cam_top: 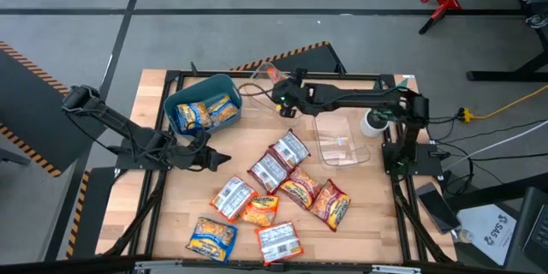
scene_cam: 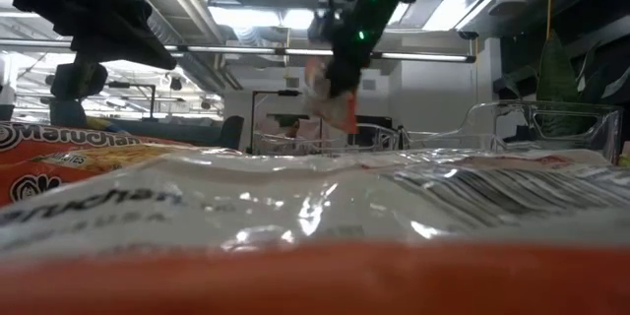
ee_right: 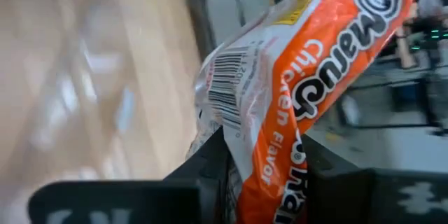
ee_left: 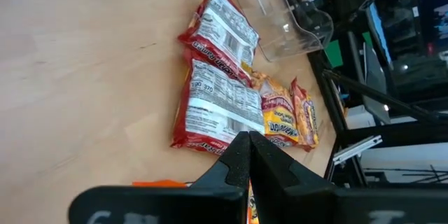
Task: Sort Maruchan noodles
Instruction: Put the orange noodle pack into the left transparent bin
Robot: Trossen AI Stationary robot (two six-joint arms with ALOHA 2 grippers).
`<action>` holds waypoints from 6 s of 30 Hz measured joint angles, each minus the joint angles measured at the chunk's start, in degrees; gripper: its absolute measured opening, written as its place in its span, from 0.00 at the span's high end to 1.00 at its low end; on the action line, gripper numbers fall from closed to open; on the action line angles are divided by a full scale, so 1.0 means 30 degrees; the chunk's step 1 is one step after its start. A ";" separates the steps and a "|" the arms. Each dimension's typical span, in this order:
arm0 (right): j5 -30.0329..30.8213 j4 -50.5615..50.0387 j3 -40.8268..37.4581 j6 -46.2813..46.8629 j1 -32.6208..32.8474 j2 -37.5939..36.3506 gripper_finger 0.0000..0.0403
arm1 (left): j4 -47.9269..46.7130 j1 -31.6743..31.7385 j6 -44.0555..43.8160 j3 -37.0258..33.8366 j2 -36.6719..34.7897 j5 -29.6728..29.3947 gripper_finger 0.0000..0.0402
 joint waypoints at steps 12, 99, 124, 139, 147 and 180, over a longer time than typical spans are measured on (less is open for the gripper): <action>-0.0765 -0.2659 0.0000 -0.0561 -0.0720 0.1834 0.82 | -0.0258 0.0015 0.0010 0.0000 0.0000 -0.0553 1.00; -1.9489 0.1444 0.2040 -0.0464 0.6369 0.1783 0.63 | -0.0965 -0.6838 -0.3698 0.3016 1.0746 0.1492 1.00; -1.5013 0.3583 0.2062 0.1043 0.5760 0.3872 0.36 | 0.2331 -0.4885 -1.0893 0.0109 1.1860 -0.2856 1.00; -1.4516 0.3479 0.2069 0.4013 0.5393 0.3872 0.36 | -0.1642 -0.3896 -0.8121 -0.0219 0.6173 -0.5159 1.00; -1.4483 0.3730 0.2069 0.4081 0.5407 0.3872 0.36 | -0.2581 -0.3971 -0.9099 -0.0189 0.7810 -0.3186 1.00; -1.7700 0.9328 0.2098 2.0179 0.3258 0.7768 0.36 | -0.2331 -0.3996 -1.0656 -0.0102 1.0703 -0.0682 1.00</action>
